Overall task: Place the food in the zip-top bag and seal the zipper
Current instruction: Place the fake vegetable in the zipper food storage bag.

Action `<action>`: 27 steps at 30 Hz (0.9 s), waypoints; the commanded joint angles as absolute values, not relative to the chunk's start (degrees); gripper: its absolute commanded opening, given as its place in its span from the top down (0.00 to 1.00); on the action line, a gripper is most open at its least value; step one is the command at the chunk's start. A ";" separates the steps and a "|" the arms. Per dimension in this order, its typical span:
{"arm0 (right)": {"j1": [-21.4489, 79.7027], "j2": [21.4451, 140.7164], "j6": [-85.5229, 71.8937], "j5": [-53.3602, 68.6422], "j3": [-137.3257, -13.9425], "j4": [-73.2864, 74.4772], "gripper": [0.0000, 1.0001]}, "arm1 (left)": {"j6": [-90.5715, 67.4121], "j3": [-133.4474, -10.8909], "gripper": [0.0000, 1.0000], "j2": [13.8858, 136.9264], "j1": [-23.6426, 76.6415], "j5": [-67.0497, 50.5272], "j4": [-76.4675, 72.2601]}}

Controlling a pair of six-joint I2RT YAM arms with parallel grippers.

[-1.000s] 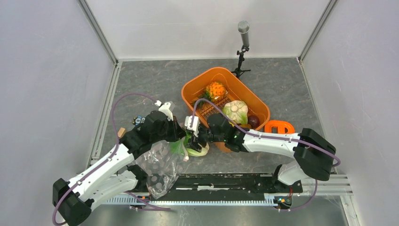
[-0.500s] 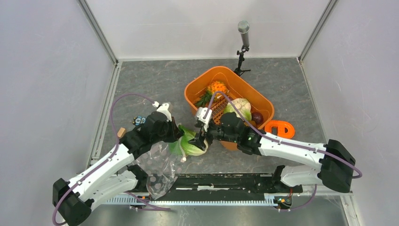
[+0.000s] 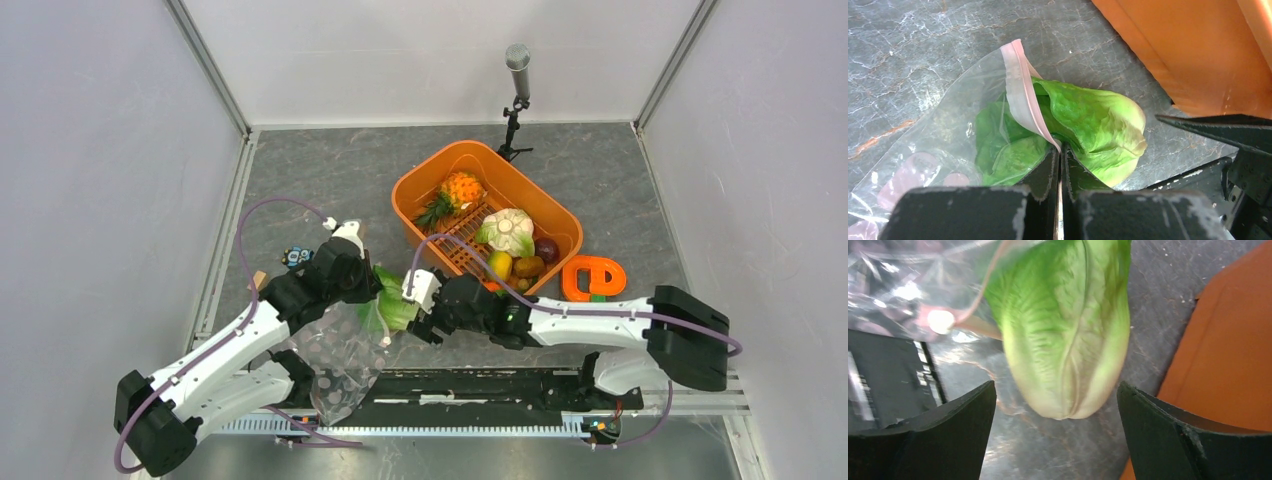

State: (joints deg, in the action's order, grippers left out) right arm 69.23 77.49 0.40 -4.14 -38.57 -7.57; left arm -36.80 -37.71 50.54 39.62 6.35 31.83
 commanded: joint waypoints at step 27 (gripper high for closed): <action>69.17 77.72 27.86 3.08 -40.51 -14.98 0.95 | -30.16 -42.37 0.98 49.59 39.59 3.45 32.97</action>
State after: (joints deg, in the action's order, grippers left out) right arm 69.10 83.00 26.89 -3.86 -36.71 -14.66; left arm -34.33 -38.35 49.84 39.59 6.66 34.20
